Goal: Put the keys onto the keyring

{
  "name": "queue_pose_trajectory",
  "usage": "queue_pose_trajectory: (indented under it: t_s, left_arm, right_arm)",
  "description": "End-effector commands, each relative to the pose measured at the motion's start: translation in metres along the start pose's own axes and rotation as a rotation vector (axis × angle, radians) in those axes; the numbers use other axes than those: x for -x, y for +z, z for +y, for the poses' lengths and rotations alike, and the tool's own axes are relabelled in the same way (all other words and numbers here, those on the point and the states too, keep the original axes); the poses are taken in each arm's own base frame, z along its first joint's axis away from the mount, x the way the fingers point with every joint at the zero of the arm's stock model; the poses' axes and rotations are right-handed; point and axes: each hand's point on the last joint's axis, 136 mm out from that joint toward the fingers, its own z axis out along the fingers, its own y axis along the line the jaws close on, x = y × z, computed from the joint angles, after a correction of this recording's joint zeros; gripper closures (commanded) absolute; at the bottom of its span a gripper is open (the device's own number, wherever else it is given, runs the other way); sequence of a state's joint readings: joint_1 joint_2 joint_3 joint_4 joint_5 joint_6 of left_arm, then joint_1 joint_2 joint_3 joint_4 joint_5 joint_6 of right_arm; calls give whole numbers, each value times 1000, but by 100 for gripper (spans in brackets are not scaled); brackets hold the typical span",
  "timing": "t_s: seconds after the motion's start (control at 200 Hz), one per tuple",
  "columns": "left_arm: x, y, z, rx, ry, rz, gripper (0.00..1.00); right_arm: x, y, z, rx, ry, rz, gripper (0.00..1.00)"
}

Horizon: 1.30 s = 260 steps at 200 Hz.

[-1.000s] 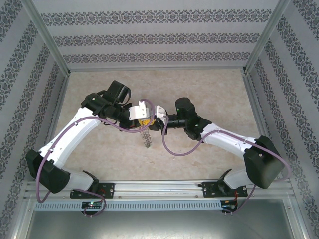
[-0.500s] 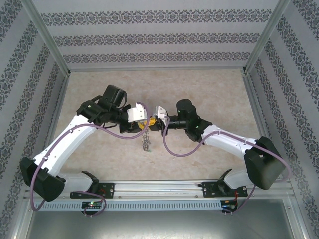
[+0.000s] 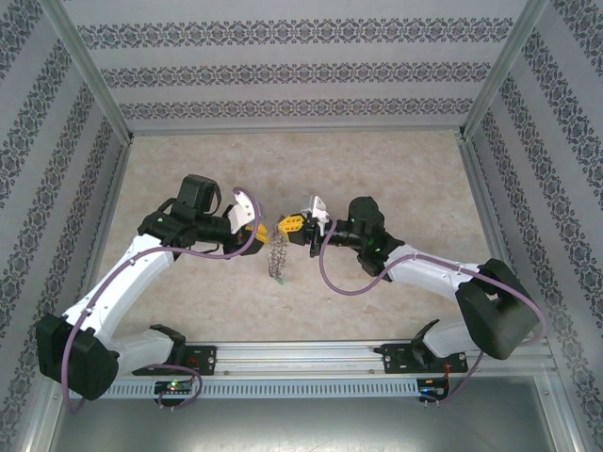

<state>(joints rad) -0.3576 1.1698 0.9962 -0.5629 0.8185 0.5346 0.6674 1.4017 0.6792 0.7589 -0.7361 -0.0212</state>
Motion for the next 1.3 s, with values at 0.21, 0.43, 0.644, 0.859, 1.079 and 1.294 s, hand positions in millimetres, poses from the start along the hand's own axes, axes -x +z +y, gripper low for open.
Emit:
queue_pose_trajectory:
  t_s: [0.21, 0.43, 0.644, 0.859, 1.079, 1.294]
  left_arm:
    - [36, 0, 5, -35, 24, -166, 77]
    - [27, 0, 4, -38, 39, -94, 84]
    - [23, -29, 40, 334, 40, -135, 56]
    - [21, -67, 66, 629, -33, -183, 51]
    - [20, -100, 79, 803, -154, -219, 45]
    - [14, -95, 77, 769, -262, -208, 43]
  right_arm:
    - [30, -1, 8, 29, -46, -96, 100]
    - [29, -1, 4, -8, -45, -86, 100]
    - [3, -8, -26, -156, 90, 31, 100]
    - [5, 2, -42, -183, 218, 83, 100]
    - [25, 22, -52, -166, 263, 70, 100]
    - [-22, 8, -48, -230, 362, 191, 100]
